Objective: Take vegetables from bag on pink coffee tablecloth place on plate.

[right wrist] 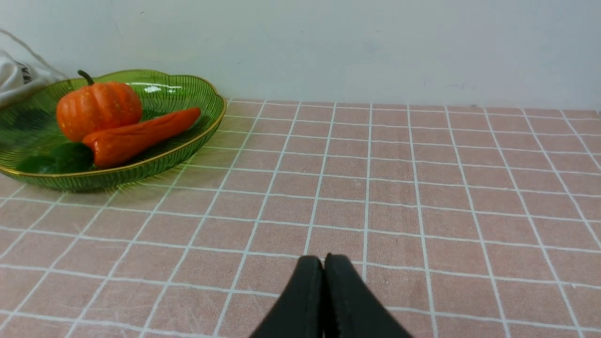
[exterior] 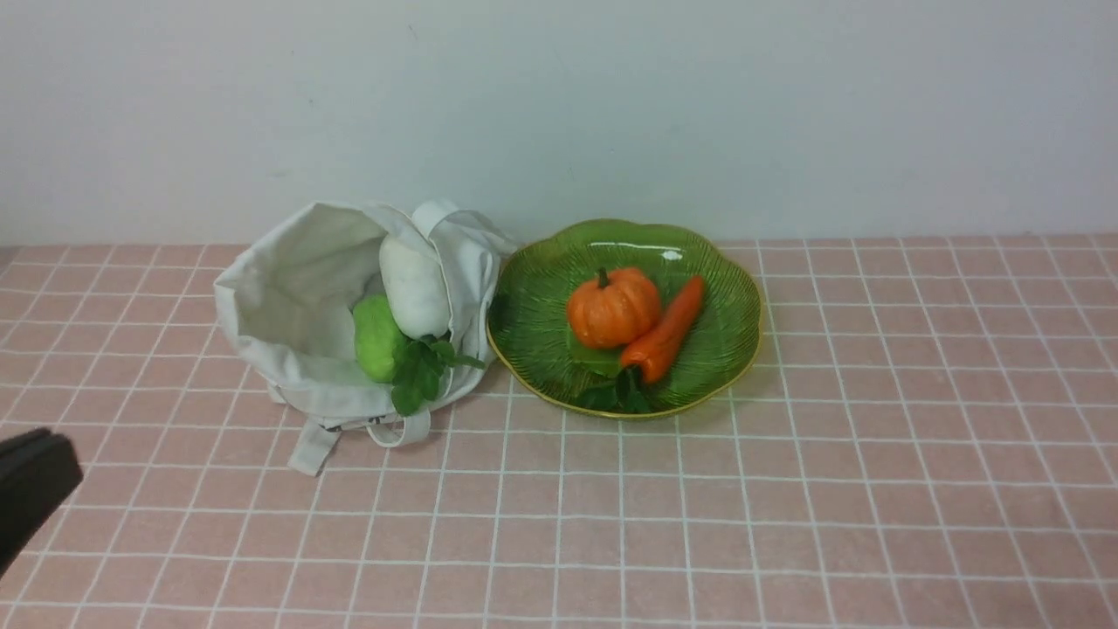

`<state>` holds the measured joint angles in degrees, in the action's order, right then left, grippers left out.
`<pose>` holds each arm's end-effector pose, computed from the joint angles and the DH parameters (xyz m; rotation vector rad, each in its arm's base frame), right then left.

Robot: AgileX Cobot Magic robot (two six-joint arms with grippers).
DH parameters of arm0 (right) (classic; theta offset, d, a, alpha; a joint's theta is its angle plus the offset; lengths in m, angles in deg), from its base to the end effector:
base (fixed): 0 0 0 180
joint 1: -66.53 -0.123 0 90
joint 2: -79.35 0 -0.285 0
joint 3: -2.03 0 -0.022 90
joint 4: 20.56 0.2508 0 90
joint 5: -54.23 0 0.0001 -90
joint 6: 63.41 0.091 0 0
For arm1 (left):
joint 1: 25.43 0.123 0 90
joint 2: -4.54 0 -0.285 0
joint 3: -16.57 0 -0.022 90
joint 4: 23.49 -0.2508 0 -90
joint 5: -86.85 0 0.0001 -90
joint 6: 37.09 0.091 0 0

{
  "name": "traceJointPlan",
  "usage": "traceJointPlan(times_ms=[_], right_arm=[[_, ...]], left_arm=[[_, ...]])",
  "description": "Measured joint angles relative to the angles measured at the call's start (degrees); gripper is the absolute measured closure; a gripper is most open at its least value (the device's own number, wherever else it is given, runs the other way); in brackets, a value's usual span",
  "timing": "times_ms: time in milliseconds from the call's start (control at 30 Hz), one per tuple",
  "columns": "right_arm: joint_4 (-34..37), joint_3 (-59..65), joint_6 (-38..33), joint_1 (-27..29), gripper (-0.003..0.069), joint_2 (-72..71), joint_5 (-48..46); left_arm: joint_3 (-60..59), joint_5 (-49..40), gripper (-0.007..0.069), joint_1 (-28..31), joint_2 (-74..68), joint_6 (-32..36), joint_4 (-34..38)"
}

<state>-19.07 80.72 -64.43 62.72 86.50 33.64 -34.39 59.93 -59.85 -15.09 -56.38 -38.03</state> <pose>0.0528 0.0044 0.1728 -0.0620 1.8568 0.0592 0.0476 -0.0200 0.3121 0.3309 1.6746 -0.4354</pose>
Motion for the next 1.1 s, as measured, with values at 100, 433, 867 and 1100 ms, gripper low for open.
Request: traceJointPlan(times_ms=[100, 433, 867, 1100], right_arm=[[0.0, 0.0, 0.0, 0.0, 0.0675, 0.0, 0.0], [0.0, 0.0, 0.0, 0.0, 0.0675, 0.0, 0.0], [0.0, 0.0, 0.0, 0.0, 0.0675, 0.0, 0.0], [0.0, 0.0, 0.0, 0.0, 0.0675, 0.0, 0.0]], left_arm=[[-5.5, 0.2, 0.0629, 0.0, 8.1, -4.3, -1.0], [-8.6, 0.3, 0.0629, 0.0, 11.8, -5.3, -1.2], [-15.4, 0.9, 0.0629, 1.1, 11.8, -0.7, -1.0], [-20.0, 1.3, 0.0629, 12.8, 11.8, 8.9, 4.7]])
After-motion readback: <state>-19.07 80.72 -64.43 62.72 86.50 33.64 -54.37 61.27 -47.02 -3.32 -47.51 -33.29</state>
